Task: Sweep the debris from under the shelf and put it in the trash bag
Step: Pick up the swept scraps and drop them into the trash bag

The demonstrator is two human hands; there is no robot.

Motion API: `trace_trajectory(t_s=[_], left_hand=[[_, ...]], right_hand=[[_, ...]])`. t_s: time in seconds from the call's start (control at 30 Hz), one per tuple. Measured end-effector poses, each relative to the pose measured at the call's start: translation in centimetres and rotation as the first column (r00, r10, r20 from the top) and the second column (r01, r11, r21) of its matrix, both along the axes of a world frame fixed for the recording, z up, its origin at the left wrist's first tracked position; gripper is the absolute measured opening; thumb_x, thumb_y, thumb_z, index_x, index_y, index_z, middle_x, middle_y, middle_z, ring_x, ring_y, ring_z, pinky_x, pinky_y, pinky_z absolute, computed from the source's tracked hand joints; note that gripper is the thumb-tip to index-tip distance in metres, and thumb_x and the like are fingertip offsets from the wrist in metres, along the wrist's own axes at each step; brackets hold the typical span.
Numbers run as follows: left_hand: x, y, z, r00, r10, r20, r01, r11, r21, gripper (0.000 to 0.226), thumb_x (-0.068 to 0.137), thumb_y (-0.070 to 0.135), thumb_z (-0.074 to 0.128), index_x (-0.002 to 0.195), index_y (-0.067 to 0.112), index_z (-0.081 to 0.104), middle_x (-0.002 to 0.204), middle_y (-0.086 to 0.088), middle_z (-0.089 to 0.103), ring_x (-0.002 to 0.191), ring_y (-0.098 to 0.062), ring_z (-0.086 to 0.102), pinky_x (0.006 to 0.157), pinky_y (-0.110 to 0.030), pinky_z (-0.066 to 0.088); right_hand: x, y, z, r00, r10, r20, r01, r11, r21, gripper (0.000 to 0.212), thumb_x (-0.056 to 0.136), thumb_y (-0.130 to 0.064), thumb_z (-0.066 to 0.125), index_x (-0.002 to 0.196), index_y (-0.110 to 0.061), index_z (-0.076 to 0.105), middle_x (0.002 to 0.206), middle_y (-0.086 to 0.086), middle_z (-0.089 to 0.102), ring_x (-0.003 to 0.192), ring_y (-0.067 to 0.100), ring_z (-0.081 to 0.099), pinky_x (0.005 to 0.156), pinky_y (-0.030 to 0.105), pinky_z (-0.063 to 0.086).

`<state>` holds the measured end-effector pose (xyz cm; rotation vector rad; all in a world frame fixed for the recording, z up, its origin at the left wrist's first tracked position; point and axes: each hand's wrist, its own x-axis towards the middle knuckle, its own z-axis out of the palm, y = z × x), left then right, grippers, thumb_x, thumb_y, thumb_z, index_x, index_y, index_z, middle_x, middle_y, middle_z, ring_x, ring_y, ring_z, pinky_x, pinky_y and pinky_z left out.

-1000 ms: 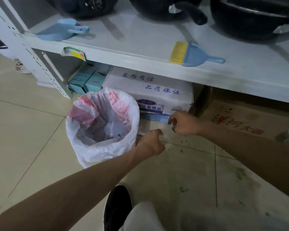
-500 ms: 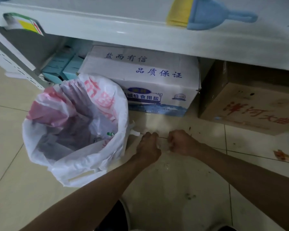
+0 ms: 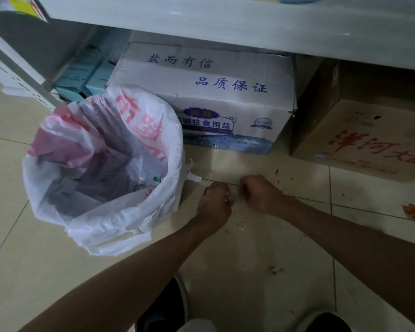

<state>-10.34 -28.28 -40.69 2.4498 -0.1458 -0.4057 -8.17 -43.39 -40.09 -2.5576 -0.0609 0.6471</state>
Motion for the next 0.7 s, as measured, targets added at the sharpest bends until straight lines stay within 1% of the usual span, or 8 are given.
trace_trajectory(t_s=[0.1, 0.17, 0.27, 0.4, 0.5, 0.6, 0.7], left_hand=[[0.05, 0.06, -0.1, 1.0, -0.003, 0.012, 0.004, 1.0, -0.006, 0.019, 0.078, 0.002, 0.064, 0.096, 0.008, 0.066, 0.103, -0.011, 0.065, 0.095, -0.028, 0.062, 0.08, -0.035, 0.051], [0.08, 0.06, -0.12, 1.0, -0.009, 0.005, 0.009, 1.0, -0.001, 0.023, 0.078, 0.002, 0.063, 0.1, 0.009, 0.067, 0.107, -0.011, 0.064, 0.097, -0.028, 0.061, 0.083, -0.035, 0.051], [0.09, -0.02, -0.1, 1.0, 0.002, -0.008, -0.002, 1.0, 0.007, 0.022, 0.077, 0.002, 0.062, 0.095, 0.013, 0.069, 0.105, -0.006, 0.064, 0.097, -0.025, 0.062, 0.083, -0.034, 0.052], [0.1, -0.09, 0.12, 1.0, 0.012, -0.024, -0.012, 1.0, 0.007, 0.021, 0.076, 0.002, 0.062, 0.088, 0.016, 0.07, 0.101, -0.003, 0.065, 0.095, -0.023, 0.062, 0.082, -0.032, 0.051], [0.15, -0.19, 0.22, 0.999, 0.02, -0.029, -0.02, 1.0, 0.004, 0.02, 0.075, 0.002, 0.064, 0.089, 0.014, 0.072, 0.102, -0.005, 0.065, 0.094, -0.023, 0.062, 0.082, -0.031, 0.051], [0.12, -0.22, 0.34, 0.999, 0.032, -0.03, -0.032, 0.999, -0.001, 0.019, 0.074, 0.0, 0.063, 0.085, 0.013, 0.073, 0.099, -0.004, 0.065, 0.093, -0.021, 0.063, 0.081, -0.03, 0.052], [0.02, -0.16, 0.37, 0.999, 0.032, -0.033, -0.032, 0.999, -0.003, 0.02, 0.075, 0.0, 0.062, 0.087, 0.012, 0.074, 0.099, -0.004, 0.066, 0.092, -0.021, 0.063, 0.081, -0.033, 0.054]], right_hand=[[-0.05, -0.05, 0.2, 0.999, -0.003, 0.041, 0.001, 0.998, 0.059, 0.024, 0.075, -0.001, 0.055, 0.092, -0.017, 0.061, 0.09, 0.004, 0.065, 0.082, 0.022, 0.062, 0.077, 0.039, 0.055], [-0.1, 0.03, 0.22, 0.999, 0.016, 0.052, -0.022, 0.995, 0.101, 0.024, 0.074, -0.002, 0.058, 0.094, -0.015, 0.063, 0.089, 0.005, 0.067, 0.082, 0.023, 0.063, 0.076, 0.04, 0.055], [-0.23, 0.29, 0.15, 0.997, 0.012, 0.082, -0.022, 0.992, 0.126, 0.024, 0.075, -0.001, 0.063, 0.097, -0.01, 0.064, 0.093, 0.009, 0.067, 0.086, 0.024, 0.064, 0.076, 0.037, 0.054], [-0.26, 0.48, 0.35, 0.991, -0.024, 0.129, 0.004, 0.988, 0.151, 0.027, 0.073, 0.0, 0.065, 0.1, -0.007, 0.062, 0.093, 0.009, 0.067, 0.083, 0.021, 0.063, 0.074, 0.031, 0.051], [-0.09, 0.66, 0.33, 0.992, -0.008, 0.128, -0.008, 0.992, 0.126, 0.023, 0.071, -0.001, 0.069, 0.094, -0.006, 0.067, 0.091, 0.011, 0.069, 0.082, 0.021, 0.064, 0.072, 0.026, 0.049], [-0.04, 0.79, -0.05, 0.992, -0.008, 0.127, -0.004, 0.996, 0.088, 0.019, 0.072, 0.001, 0.065, 0.089, -0.007, 0.069, 0.089, 0.011, 0.07, 0.081, 0.023, 0.066, 0.074, 0.029, 0.052], [-0.1, 0.84, -0.04, 0.992, 0.051, 0.116, -0.057, 0.997, 0.043, 0.02, 0.071, 0.004, 0.059, 0.083, -0.009, 0.069, 0.087, 0.011, 0.068, 0.08, 0.025, 0.065, 0.072, 0.033, 0.053]])
